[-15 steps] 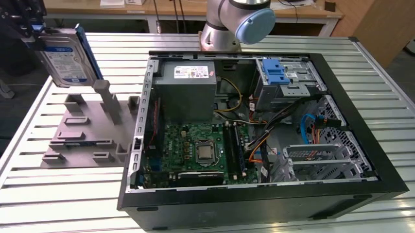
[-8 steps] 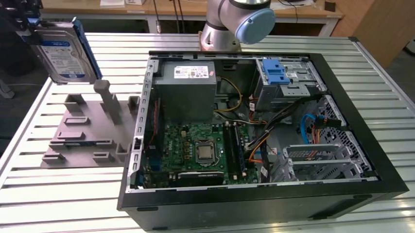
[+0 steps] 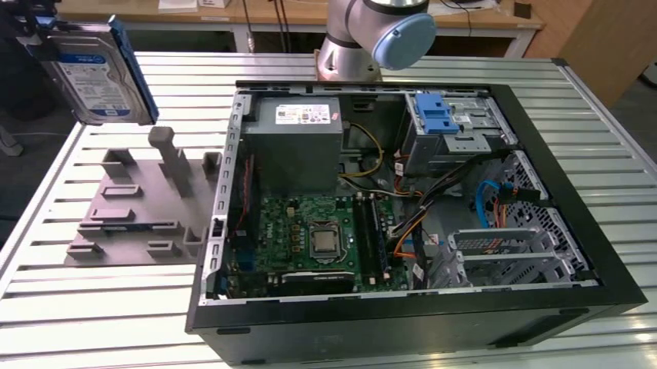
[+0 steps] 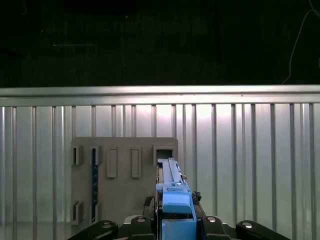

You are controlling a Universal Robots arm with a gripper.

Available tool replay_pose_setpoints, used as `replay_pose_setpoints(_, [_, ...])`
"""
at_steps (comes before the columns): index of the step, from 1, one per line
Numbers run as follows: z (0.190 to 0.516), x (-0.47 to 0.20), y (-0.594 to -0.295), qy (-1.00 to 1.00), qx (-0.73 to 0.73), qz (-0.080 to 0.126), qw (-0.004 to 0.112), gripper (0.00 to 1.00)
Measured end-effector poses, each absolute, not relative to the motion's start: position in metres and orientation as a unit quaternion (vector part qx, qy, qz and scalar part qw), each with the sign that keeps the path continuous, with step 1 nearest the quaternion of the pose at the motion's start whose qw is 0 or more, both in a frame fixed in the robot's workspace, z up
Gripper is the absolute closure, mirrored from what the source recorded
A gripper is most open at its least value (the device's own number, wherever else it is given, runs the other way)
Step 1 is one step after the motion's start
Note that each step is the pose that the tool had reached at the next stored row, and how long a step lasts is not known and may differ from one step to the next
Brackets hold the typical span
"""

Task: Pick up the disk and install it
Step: 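Pick up the disk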

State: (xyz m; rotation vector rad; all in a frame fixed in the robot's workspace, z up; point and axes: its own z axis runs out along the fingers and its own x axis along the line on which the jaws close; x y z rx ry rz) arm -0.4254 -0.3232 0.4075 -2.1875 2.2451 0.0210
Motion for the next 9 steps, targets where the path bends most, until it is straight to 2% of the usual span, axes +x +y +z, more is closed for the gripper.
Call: replay_pose_setpoints(9, [0.421, -0.426, -0.323, 0.716, -0.698, 0.007, 0.003, 0.64])
